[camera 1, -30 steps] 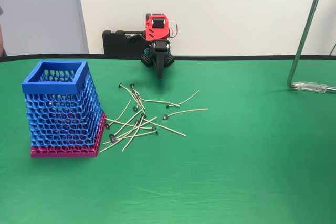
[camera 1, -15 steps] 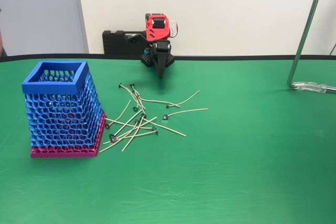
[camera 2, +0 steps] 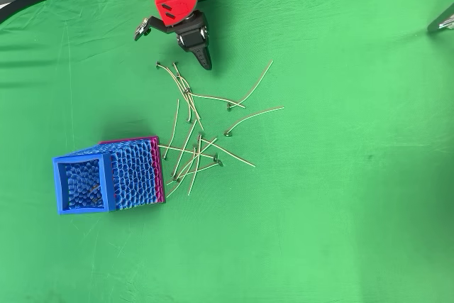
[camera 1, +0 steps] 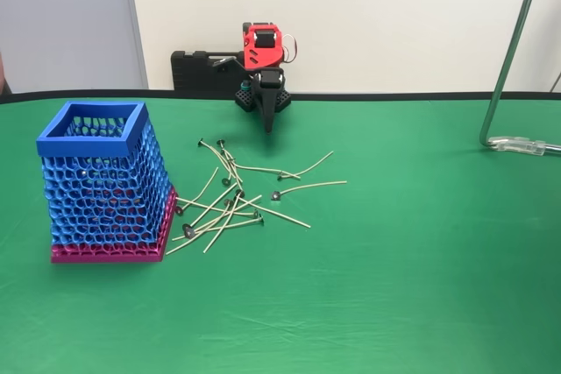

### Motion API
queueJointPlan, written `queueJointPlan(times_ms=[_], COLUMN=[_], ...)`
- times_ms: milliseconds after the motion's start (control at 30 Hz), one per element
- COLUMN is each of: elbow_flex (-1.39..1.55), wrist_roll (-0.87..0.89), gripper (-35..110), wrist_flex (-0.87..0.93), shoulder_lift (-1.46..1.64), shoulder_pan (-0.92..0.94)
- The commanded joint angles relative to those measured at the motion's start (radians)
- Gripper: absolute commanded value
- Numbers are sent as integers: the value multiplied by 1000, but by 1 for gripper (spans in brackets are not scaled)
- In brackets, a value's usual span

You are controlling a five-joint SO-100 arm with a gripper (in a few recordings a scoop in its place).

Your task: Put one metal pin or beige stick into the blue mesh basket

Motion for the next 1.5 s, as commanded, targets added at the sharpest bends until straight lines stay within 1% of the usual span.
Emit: queueJointPlan(times_ms=[0,133,367,700,933,1167,1333,1467], elbow_flex=[-87,-176,-331,-614,-750,-927,-1040,-1158], wrist_roll=[12,12,32,83,110,140,158,198], gripper=[1,1,1,1,1,1,1,1], wrist_flex=[5,8,-2,11,2,60,114,213], shoulder_lift=[-67,-193,-316,-686,-907,-1126,-1229,-1331], shoulder_pan=[-8,8,18,74,109,156,190,224])
